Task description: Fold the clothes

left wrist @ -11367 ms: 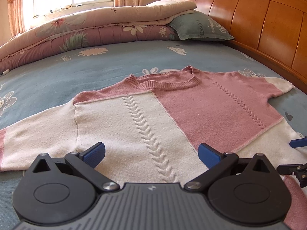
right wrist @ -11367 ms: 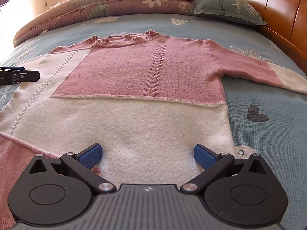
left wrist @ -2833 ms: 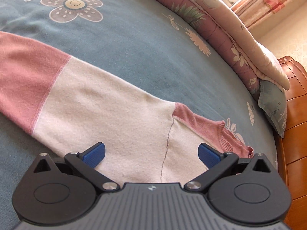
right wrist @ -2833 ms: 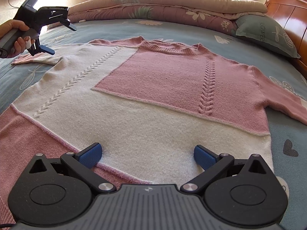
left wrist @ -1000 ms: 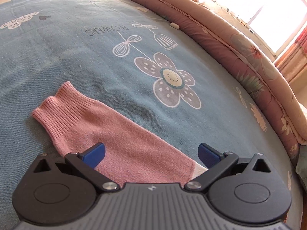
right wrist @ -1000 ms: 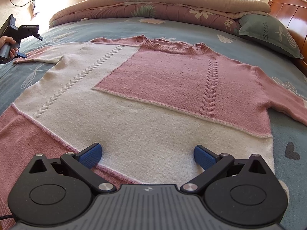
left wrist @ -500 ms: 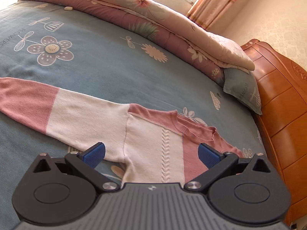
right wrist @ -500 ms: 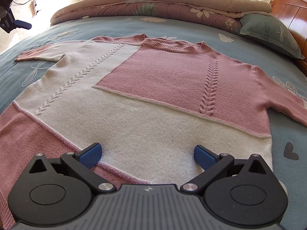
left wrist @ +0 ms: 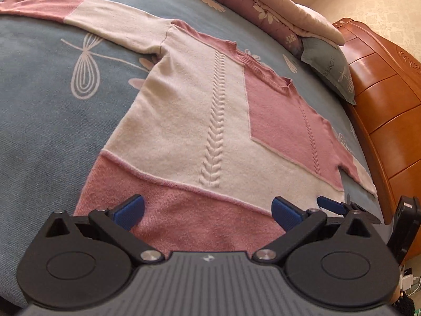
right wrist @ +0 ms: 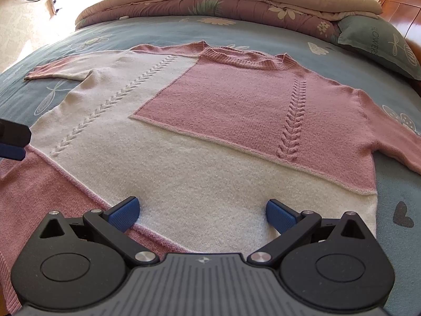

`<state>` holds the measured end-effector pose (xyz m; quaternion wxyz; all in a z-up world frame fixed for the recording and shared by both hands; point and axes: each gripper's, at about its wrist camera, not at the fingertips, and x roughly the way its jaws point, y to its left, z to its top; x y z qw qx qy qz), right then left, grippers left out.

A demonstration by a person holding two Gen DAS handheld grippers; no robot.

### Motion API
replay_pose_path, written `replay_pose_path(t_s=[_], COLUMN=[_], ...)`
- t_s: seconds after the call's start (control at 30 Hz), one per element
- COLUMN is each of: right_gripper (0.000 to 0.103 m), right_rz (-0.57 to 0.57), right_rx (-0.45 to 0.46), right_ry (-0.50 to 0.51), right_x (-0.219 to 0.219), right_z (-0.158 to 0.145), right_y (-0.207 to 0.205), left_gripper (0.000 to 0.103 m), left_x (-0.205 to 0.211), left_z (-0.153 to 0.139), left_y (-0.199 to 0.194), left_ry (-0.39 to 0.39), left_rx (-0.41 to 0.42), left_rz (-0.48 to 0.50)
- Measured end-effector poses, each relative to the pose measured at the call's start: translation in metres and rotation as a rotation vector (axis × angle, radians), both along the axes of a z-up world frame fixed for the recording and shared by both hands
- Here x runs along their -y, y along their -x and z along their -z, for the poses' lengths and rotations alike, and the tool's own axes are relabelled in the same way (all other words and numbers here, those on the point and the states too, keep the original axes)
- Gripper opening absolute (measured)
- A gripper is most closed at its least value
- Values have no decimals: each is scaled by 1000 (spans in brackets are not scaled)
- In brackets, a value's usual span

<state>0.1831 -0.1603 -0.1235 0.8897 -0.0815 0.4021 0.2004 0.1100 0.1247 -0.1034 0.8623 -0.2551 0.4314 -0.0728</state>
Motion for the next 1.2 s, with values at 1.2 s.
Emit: replay_pose_path(t_s=[1.2], right_gripper=[103], right_rz=[5], right_rx=[3], right_ry=[3], right_x=[0], right_z=[0], right_y=[0], left_gripper=[102], left_x=[54], left_z=[-5], left_y=[52], left_ry=[-119], left_rx=[-76], left_rz=[61])
